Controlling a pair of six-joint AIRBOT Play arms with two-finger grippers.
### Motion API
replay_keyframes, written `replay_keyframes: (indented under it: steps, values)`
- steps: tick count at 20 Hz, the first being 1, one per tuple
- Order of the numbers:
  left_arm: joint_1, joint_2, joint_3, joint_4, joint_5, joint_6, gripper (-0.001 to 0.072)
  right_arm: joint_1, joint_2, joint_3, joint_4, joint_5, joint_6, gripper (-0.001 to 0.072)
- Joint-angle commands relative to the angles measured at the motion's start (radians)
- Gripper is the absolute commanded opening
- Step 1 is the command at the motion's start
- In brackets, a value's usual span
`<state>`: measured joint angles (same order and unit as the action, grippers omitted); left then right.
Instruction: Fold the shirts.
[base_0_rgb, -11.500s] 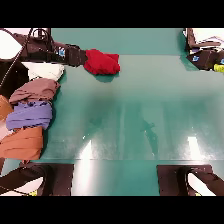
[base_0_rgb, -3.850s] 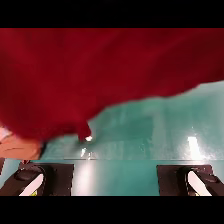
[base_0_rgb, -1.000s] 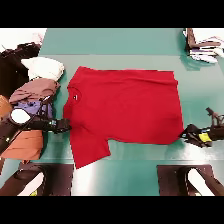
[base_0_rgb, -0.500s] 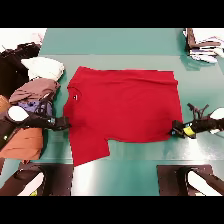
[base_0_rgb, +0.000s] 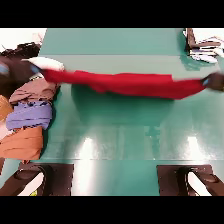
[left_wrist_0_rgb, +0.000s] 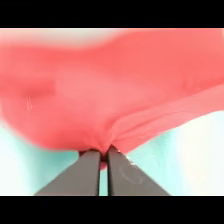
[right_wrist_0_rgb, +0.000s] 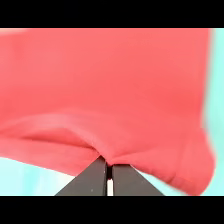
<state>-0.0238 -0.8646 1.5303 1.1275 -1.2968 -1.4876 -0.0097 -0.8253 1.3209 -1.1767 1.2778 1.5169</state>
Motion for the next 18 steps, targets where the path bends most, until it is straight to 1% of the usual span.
replay_keyframes:
  steps: [1, 4, 7, 9, 11, 13, 15, 17, 18]
  values:
    - [0.000, 0.000, 0.401, 0.021, -0.039, -0.007, 0.0025, 0.002, 0.055, 0.282, -0.066, -0.007, 0.000, 0.0013]
    - [0.000, 0.008, 0.633, 0.021, 0.008, -0.042, 0.0025, 0.002, 0.083, 0.413, -0.093, -0.003, 0.000, 0.0013]
    - [0.000, 0.044, 0.676, 0.014, 0.109, -0.043, 0.0024, 0.002, 0.081, 0.534, -0.143, 0.027, 0.000, 0.0014]
    - [0.000, 0.046, 0.673, 0.013, 0.111, -0.043, 0.0024, 0.002, 0.046, 0.630, -0.163, 0.076, 0.000, 0.0013]
    - [0.000, 0.046, 0.608, 0.014, 0.106, -0.042, 0.0024, 0.002, -0.017, 0.719, -0.159, 0.148, 0.000, 0.0013]
    - [0.000, 0.040, 0.486, 0.016, 0.092, -0.042, 0.0024, 0.002, -0.099, 0.769, -0.159, 0.225, 0.001, 0.0013]
    - [0.000, 0.006, 0.355, 0.018, 0.057, -0.029, 0.0025, 0.002, -0.168, 0.726, -0.158, 0.259, 0.001, 0.0013]
    - [0.000, -0.059, 0.241, 0.022, 0.021, -0.016, 0.0025, 0.002, -0.246, 0.622, -0.158, 0.286, 0.002, 0.0013]
    - [0.000, -0.100, 0.192, 0.022, 0.013, 0.004, 0.0025, 0.002, -0.287, 0.572, -0.156, 0.296, 0.001, 0.0013]
